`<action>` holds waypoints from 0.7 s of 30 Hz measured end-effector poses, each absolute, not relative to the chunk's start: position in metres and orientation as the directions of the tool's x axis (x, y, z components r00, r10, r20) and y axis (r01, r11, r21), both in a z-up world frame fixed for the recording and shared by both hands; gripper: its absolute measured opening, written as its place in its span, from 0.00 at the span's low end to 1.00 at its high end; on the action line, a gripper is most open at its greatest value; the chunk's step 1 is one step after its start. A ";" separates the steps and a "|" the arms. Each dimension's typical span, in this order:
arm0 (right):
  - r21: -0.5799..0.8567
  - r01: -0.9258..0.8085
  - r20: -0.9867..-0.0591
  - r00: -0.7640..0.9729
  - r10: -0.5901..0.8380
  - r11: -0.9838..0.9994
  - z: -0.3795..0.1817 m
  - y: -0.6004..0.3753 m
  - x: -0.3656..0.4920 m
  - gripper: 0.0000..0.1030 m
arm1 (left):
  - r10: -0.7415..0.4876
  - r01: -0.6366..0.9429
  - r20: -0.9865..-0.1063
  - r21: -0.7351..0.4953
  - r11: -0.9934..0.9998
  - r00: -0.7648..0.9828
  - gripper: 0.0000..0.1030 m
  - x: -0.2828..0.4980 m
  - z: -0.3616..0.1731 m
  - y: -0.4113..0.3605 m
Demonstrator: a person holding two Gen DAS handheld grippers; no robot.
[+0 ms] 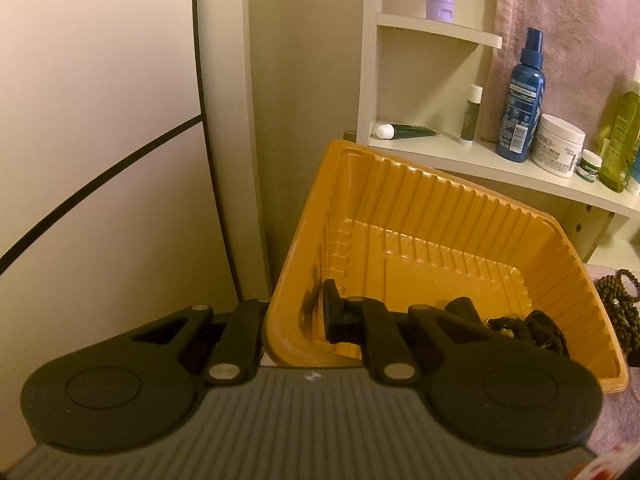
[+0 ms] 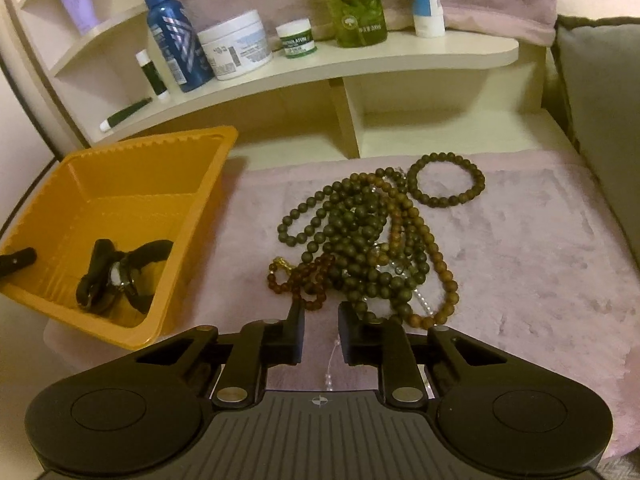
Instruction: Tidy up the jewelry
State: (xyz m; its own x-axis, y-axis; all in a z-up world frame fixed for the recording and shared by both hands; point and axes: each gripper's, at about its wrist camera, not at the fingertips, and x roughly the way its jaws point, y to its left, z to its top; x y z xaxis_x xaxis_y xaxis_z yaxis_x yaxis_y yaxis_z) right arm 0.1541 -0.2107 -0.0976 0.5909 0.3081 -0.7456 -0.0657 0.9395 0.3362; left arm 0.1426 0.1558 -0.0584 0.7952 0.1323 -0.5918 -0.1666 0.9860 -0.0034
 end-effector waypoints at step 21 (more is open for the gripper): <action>0.404 -0.073 -0.676 0.647 0.352 0.912 -0.075 -0.214 0.152 0.04 | 0.113 -0.140 -0.589 0.000 0.990 0.800 0.10 0.134 -0.053 0.157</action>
State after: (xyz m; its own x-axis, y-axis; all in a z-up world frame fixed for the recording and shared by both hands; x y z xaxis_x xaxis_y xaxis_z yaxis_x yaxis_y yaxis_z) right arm 0.1516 -0.2142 -0.0753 0.6473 0.3517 -0.6763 -0.0735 0.9118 0.4039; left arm 0.1343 0.1568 -0.0531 0.8000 0.1135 -0.5892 -0.1404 0.9901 0.0001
